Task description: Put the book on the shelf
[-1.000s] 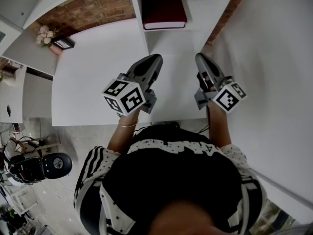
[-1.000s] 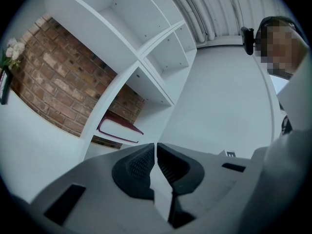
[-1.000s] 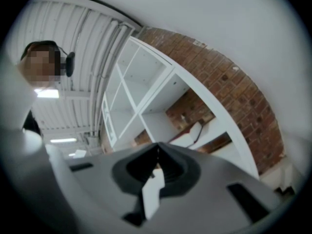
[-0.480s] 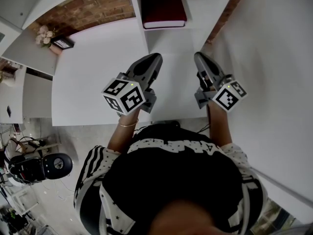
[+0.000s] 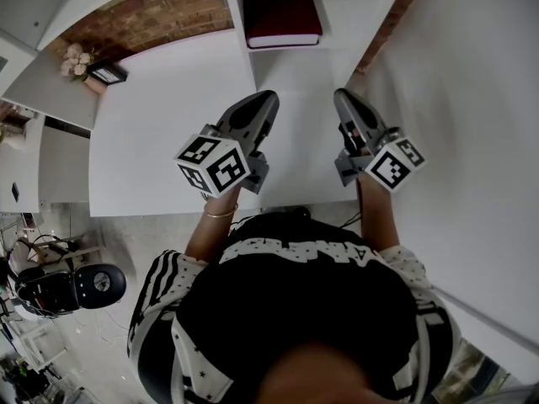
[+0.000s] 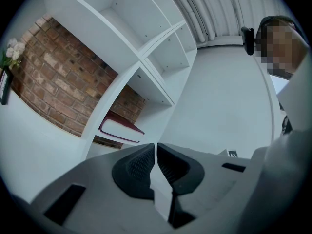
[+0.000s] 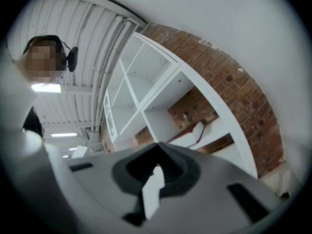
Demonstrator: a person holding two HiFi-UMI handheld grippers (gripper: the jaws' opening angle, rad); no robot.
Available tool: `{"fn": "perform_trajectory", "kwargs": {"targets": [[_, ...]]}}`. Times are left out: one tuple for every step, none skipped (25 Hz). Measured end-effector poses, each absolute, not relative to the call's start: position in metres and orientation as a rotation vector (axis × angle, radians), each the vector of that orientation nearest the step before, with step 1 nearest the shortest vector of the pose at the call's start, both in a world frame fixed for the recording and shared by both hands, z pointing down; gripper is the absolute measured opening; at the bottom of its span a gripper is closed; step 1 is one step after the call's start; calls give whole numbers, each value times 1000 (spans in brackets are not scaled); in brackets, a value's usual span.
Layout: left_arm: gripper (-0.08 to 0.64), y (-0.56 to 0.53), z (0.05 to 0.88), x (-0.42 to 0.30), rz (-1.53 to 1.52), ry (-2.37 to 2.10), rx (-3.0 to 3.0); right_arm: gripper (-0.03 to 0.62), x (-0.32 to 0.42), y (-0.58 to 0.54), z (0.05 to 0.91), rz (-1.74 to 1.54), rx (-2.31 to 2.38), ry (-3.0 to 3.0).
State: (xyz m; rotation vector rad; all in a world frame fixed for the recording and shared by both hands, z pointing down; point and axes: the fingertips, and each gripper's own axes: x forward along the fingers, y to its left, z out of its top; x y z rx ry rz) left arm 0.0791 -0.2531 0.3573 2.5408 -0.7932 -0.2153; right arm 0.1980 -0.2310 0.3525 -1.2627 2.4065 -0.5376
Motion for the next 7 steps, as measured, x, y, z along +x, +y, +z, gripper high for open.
{"fn": "perform_trajectory", "kwargs": {"targets": [[51, -253, 358, 79, -215, -793, 2541, 29, 198, -231, 353, -539, -1264, 2406], [51, -253, 358, 79, -214, -793, 2541, 29, 198, -231, 353, -540, -1264, 2405], [51, -253, 358, 79, -215, -792, 2541, 29, 197, -231, 353, -539, -1263, 2406], [51, -254, 358, 79, -215, -791, 2540, 29, 197, -231, 353, -537, -1261, 2408], [51, -254, 359, 79, -215, -791, 2540, 29, 196, -232, 352, -533, -1259, 2411], [51, -255, 359, 79, -215, -790, 2541, 29, 196, -232, 351, -528, -1257, 2414], [51, -255, 359, 79, -216, -790, 2541, 29, 195, -232, 351, -524, -1254, 2417]]}}
